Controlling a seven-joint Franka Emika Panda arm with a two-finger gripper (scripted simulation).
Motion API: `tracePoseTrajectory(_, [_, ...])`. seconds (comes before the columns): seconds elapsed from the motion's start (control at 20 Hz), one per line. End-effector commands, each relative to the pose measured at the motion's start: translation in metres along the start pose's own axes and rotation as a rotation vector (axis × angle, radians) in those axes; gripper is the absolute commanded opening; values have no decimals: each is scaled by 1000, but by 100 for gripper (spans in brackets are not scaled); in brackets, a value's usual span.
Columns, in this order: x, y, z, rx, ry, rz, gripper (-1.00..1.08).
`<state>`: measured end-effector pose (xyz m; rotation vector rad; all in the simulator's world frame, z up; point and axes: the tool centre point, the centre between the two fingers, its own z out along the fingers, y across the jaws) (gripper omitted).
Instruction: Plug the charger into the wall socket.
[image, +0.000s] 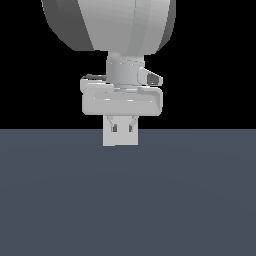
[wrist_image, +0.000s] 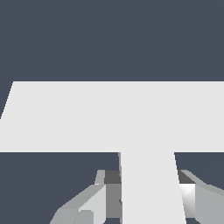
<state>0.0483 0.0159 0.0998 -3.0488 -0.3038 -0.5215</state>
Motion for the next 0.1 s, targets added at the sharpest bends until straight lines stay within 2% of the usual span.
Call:
tracePoseTrajectory(0.0, [1, 0, 0, 0, 0, 0, -100])
tracePoseTrajectory(0.05, [1, 0, 0, 0, 0, 0, -100])
